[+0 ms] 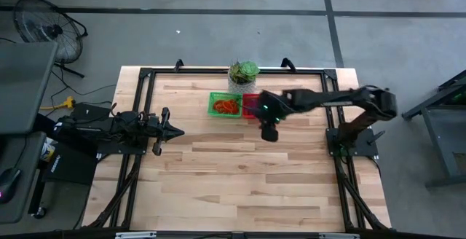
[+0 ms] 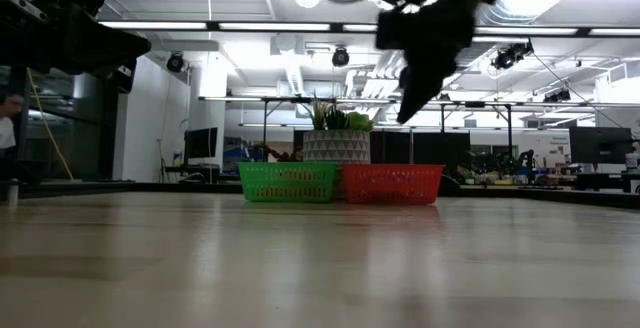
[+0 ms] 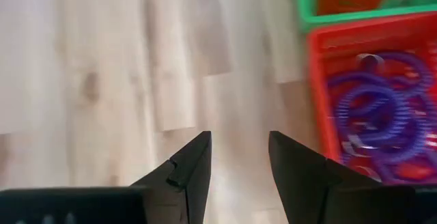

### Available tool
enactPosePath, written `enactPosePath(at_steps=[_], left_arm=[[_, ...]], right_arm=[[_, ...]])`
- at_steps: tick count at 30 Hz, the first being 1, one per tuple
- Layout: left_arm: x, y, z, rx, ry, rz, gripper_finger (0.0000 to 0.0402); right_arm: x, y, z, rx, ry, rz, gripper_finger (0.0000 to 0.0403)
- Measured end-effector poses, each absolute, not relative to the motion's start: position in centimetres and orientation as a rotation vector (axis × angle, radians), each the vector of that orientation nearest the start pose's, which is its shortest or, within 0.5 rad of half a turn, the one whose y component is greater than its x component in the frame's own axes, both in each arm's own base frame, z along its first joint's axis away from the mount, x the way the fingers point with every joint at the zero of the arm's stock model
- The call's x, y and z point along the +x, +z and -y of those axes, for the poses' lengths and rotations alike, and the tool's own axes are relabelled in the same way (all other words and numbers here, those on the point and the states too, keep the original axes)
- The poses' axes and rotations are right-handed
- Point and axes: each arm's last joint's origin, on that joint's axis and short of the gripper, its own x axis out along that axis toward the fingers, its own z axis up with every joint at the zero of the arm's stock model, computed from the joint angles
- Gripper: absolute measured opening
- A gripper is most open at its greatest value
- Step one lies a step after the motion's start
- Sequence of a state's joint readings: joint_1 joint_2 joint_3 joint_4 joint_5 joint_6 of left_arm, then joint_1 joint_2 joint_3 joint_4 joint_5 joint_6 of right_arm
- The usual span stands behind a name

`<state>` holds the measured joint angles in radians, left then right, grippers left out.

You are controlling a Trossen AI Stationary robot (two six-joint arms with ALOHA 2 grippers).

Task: Sort spring keychains
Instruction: Return to Home Position

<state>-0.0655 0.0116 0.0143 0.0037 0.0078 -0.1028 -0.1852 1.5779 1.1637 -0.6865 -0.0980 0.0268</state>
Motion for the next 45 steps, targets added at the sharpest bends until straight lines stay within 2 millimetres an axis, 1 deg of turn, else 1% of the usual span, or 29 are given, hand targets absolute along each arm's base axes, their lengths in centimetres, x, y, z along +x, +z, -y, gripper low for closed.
enactPosePath(at_steps=[7, 13, 17, 22, 26, 33, 38, 41, 45], left_arm=[[9.7, 16.8, 0.7, -0.103, -0.074, 0.003, 0.0000], [9.7, 16.8, 0.7, -0.103, -0.074, 0.003, 0.0000], [9.7, 16.8, 0.7, -0.103, -0.074, 0.003, 0.0000], [9.7, 16.8, 0.7, -0.103, -0.074, 0.003, 0.0000], [9.7, 16.8, 0.7, -0.103, -0.074, 0.003, 0.0000], [9.7, 16.8, 0.7, -0.103, -0.074, 0.003, 0.0000], [9.7, 16.8, 0.7, -0.103, -0.074, 0.003, 0.0000], [9.7, 16.8, 0.7, -0.103, -0.074, 0.003, 0.0000], [9.7, 16.8, 0.7, -0.103, -0.074, 0.003, 0.0000]], right_arm=[[26.2, 22.3, 2.1, 0.149, 0.000, -0.908, 0.0139], [22.0, 20.9, -0.2, 0.173, 0.072, -0.752, 0.0138], [19.4, 20.1, -1.0, 0.210, 0.098, -0.686, 0.0139], [16.7, 19.4, -1.4, 0.283, 0.098, -0.633, 0.0139], [15.1, 19.1, -1.5, 0.288, 0.107, -0.566, 0.0139], [13.0, 19.4, -1.5, 0.179, 0.169, -0.396, 0.0139], [11.7, 19.3, -1.4, 0.174, 0.166, -0.300, 0.0139], [11.0, 19.7, -1.3, 0.170, 0.173, -0.233, 0.0139], [10.2, 20.5, -1.2, 0.111, 0.165, -0.141, 0.0139]])
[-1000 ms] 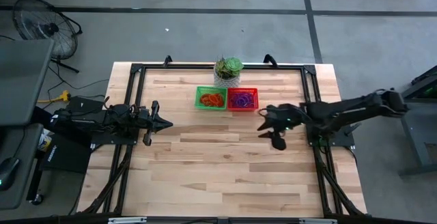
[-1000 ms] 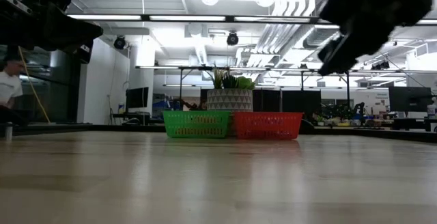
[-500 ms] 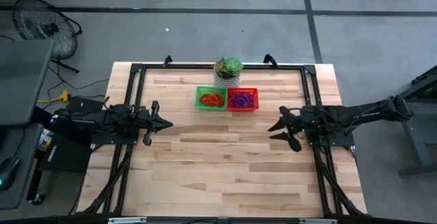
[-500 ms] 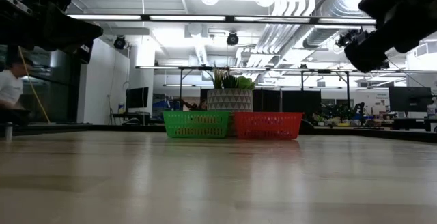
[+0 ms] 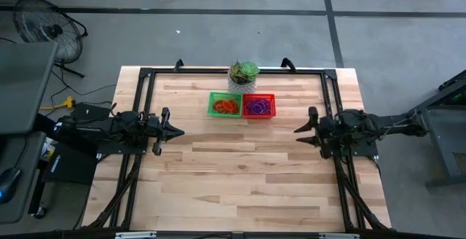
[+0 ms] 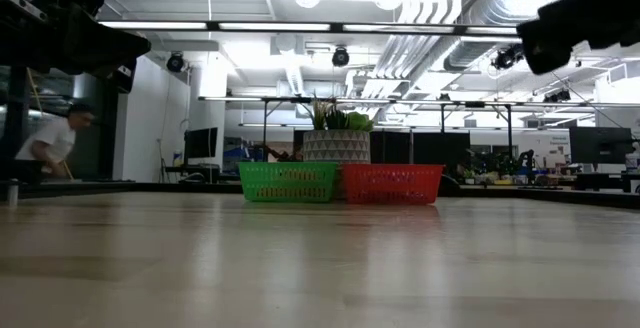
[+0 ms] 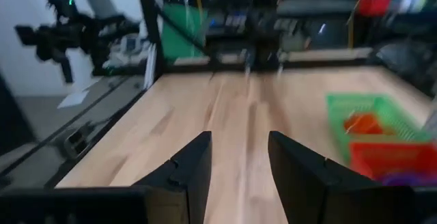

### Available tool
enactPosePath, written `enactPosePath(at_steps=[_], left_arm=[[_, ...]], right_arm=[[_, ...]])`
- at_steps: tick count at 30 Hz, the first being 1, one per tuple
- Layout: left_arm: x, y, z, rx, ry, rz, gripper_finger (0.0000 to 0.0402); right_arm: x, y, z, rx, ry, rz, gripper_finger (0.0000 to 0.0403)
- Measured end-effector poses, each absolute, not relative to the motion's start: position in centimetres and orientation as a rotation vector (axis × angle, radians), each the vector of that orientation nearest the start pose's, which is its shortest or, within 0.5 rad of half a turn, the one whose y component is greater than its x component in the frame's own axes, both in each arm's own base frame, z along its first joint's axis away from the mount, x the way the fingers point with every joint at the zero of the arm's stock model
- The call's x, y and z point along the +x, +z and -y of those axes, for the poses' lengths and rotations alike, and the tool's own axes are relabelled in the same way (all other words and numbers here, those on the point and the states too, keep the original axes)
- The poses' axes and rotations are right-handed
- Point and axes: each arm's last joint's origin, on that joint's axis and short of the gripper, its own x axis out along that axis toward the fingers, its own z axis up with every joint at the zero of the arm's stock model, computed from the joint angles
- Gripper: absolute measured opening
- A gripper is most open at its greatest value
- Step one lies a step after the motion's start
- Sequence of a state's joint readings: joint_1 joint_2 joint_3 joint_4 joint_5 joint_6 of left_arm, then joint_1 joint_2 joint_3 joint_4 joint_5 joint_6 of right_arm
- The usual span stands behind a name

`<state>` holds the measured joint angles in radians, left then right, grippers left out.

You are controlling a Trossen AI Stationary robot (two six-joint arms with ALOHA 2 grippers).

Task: Sort spring keychains
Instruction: Return to Home Position

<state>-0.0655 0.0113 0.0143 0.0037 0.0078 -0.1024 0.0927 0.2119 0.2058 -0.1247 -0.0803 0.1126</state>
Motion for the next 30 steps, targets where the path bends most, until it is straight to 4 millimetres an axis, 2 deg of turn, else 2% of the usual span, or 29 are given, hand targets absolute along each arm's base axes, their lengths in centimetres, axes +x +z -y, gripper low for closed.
enactPosePath(at_steps=[7, 21, 30], left_arm=[[9.7, 16.8, 0.7, -0.103, -0.074, 0.003, 0.0000], [9.7, 16.8, 0.7, -0.103, -0.074, 0.003, 0.0000], [9.7, 16.8, 0.7, -0.103, -0.074, 0.003, 0.0000]], right_arm=[[9.2, 21.4, -1.0, -0.009, 0.145, -0.003, 0.0139], [9.7, 18.4, -1.1, -0.053, 0.149, 0.158, 0.0139], [9.8, 17.7, -0.8, -0.114, 0.077, 0.117, 0.0139]])
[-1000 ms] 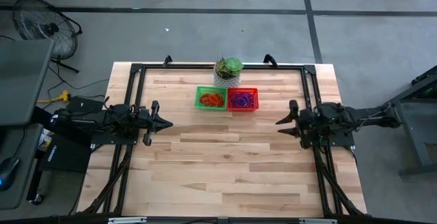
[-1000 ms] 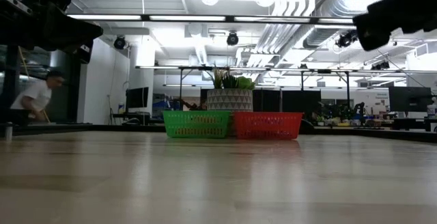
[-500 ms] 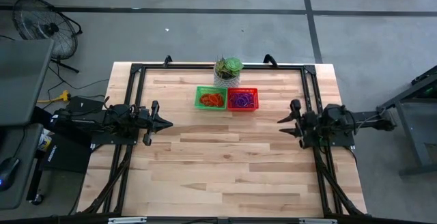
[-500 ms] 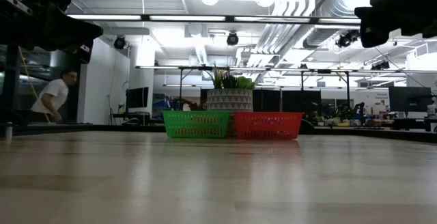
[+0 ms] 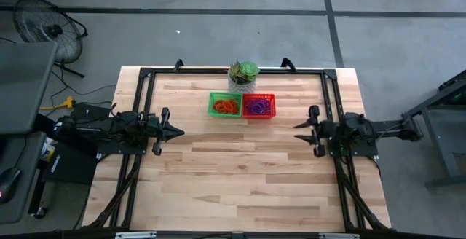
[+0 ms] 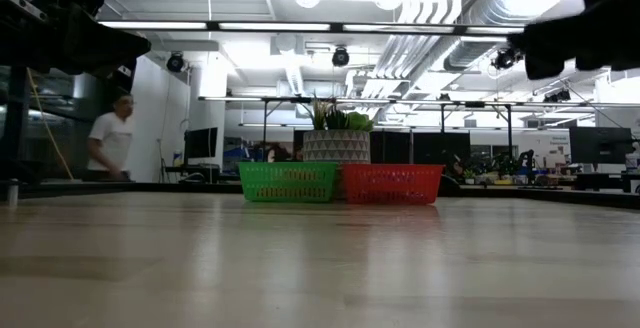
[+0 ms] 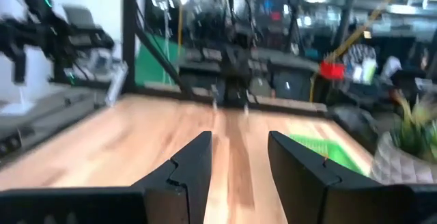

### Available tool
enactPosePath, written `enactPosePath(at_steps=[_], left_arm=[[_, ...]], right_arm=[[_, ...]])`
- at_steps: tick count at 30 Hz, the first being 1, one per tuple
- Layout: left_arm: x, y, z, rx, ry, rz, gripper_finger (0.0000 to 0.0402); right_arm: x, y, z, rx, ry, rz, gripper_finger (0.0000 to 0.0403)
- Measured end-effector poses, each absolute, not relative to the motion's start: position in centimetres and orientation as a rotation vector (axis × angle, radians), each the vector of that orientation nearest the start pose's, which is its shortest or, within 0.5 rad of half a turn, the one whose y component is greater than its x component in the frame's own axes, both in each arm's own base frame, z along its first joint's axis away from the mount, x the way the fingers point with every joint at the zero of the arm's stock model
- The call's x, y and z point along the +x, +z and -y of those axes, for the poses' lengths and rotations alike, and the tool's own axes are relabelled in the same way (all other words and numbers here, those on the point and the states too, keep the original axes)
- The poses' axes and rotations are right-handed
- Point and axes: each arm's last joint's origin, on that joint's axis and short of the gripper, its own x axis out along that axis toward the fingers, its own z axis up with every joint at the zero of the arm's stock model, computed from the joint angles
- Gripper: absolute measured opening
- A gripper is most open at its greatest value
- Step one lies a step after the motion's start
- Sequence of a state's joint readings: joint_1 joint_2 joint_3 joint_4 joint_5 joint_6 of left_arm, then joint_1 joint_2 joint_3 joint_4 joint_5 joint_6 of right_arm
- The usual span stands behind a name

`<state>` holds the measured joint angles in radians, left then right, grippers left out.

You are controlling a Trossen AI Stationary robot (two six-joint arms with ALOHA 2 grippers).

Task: Sort spring keychains
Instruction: Return to Home Position

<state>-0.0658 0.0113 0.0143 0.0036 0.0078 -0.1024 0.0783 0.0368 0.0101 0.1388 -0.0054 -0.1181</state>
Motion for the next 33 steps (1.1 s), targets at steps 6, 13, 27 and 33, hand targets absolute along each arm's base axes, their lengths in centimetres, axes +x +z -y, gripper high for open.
enactPosePath(at_steps=[6, 13, 27, 33], left_arm=[[9.73, 16.79, 0.66, -0.103, -0.074, 0.003, 0.0000], [9.73, 16.79, 0.66, -0.103, -0.074, 0.003, 0.0000], [9.73, 16.79, 0.66, -0.103, -0.074, 0.003, 0.0000], [9.73, 16.79, 0.66, -0.103, -0.074, 0.003, 0.0000]], right_arm=[[9.94, 16.78, -0.28, -0.115, 0.052, 0.015, 0.0139], [9.98, 16.59, 0.23, -0.104, -0.014, -0.009, 0.0139], [9.99, 16.55, 0.24, 0.244, -0.021, -0.010, 0.0139], [9.99, 16.55, 0.24, 0.245, -0.021, -0.010, 0.0139]])
